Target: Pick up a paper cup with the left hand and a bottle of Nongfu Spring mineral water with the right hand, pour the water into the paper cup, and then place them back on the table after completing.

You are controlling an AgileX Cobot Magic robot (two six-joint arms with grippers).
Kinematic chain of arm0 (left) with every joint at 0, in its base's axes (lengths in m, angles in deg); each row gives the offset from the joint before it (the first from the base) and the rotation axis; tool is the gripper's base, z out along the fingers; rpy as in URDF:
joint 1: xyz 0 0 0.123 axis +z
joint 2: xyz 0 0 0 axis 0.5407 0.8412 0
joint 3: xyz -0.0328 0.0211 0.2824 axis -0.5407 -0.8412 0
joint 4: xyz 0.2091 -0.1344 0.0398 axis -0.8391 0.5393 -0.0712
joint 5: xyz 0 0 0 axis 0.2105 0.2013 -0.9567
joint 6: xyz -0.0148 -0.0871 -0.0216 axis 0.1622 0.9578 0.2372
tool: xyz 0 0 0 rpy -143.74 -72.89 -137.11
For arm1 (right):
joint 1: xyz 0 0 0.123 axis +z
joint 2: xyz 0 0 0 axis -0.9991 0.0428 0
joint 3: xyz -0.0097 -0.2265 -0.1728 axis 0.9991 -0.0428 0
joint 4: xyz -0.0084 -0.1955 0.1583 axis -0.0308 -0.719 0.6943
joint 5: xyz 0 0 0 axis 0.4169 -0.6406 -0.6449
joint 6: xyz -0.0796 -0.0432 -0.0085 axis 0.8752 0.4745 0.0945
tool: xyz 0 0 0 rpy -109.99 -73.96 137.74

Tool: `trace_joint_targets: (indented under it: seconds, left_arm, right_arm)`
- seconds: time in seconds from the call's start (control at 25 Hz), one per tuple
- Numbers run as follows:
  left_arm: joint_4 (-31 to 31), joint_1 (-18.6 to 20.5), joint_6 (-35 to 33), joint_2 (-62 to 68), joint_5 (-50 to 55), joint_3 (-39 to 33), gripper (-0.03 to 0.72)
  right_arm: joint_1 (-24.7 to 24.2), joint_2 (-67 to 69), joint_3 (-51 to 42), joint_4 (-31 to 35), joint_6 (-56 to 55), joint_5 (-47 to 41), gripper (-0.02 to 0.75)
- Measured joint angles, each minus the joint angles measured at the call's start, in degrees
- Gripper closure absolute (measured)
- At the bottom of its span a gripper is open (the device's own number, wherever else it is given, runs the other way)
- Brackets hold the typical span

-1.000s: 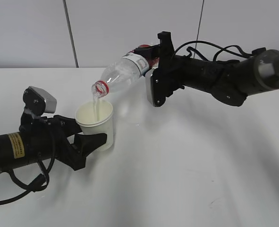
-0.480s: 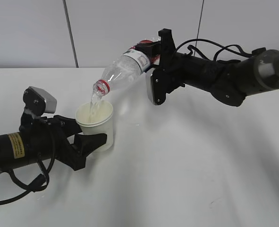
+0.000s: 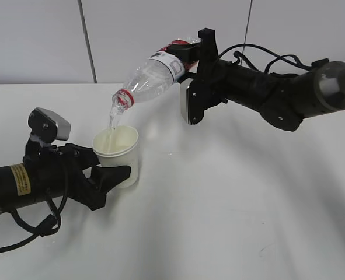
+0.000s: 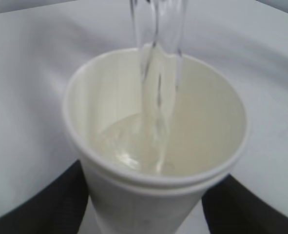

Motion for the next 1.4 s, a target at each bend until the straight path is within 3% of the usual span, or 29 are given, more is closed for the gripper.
trace_joint_targets:
  seconds: [0.92,1.12,1.4]
  left_arm:
    - [1.72,0.00,-0.23,0.00,-2.10,0.00,0.246]
    - [4.34,0.00,-1.70,0.00,-3.31,0.00,0.247]
    - [6.00,0.00,-4.27,0.00,-3.47,0.00,0.247]
  right_arm:
    - [0.00,0.00,0.00,3.66,0.61,0.13,0.337]
    - [0.00,0.00,-0.35,3.55,-6.84,-0.64,0.337]
    - [0.00,0.00,-3.12,1.44,-30.41,-0.76,0.338]
